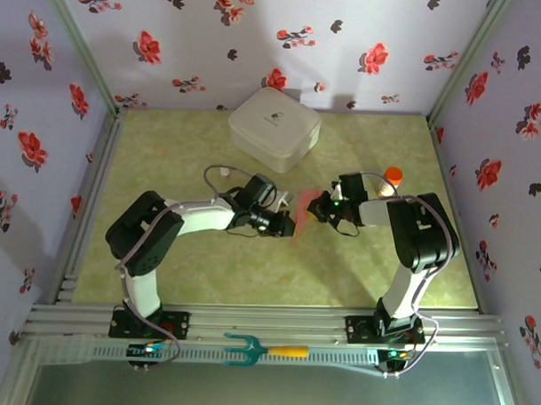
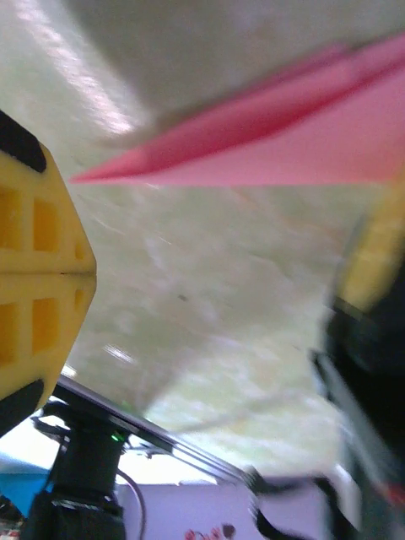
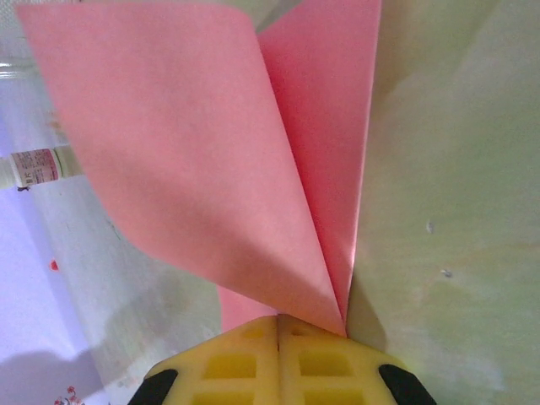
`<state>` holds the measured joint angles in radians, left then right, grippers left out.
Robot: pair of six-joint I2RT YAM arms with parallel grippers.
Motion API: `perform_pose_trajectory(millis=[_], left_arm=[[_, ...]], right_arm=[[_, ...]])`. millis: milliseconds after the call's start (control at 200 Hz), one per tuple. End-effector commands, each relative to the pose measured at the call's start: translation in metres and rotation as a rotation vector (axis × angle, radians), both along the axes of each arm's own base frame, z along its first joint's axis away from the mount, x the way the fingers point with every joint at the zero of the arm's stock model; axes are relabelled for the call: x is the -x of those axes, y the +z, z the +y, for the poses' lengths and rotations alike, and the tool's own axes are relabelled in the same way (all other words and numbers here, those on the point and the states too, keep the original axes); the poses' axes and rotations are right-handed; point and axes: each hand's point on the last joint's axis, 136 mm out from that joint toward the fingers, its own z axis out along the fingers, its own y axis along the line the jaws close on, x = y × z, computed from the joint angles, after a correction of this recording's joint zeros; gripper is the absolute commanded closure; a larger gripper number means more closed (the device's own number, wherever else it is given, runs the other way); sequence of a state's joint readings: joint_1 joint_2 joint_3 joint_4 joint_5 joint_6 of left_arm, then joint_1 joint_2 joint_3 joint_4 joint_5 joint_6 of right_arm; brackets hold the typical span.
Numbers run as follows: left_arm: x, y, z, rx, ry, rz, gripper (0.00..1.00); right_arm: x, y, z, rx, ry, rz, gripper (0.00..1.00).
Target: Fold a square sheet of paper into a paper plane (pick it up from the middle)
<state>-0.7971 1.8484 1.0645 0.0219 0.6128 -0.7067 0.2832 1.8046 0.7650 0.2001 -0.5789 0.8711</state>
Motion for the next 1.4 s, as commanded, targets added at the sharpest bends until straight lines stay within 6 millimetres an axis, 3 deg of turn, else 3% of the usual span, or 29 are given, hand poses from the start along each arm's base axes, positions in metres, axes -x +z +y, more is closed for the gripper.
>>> perform_pose_trajectory(millis=[0, 145, 380, 810, 1020, 1230, 1395], left_arm=[[-0.033, 0.01, -0.015, 0.037, 0.046, -0.028, 0.96], [-0.048, 0.0, -0.027, 0.021, 0.043, -0.016, 0.95], [-0.049, -0.019, -0.033, -0.022, 0.012, 0.012, 0.93], [-0.039, -0.074, -0.01, -0.198, 0.011, 0.067, 0.95], [-0.016, -0.096, 0.008, -0.288, -0.02, 0.108, 1.0], [0.003, -0.091, 0.02, -0.287, -0.064, 0.117, 1.0], [0.003, -0.089, 0.021, -0.278, -0.052, 0.114, 1.0]], right_arm=[[0.022, -0.036, -0.026, 0.136, -0.06, 0.125, 0.97], [0.022, -0.037, -0.026, 0.133, -0.062, 0.126, 0.97], [0.022, -0.038, -0.024, 0.118, -0.063, 0.127, 0.97], [0.018, -0.028, -0.02, 0.094, -0.06, 0.109, 0.96], [0.008, 0.004, -0.017, 0.078, -0.048, 0.04, 0.93], [0.006, 0.041, -0.022, 0.099, -0.03, -0.061, 0.9], [0.015, 0.052, 0.006, 0.034, 0.082, -0.113, 0.91]])
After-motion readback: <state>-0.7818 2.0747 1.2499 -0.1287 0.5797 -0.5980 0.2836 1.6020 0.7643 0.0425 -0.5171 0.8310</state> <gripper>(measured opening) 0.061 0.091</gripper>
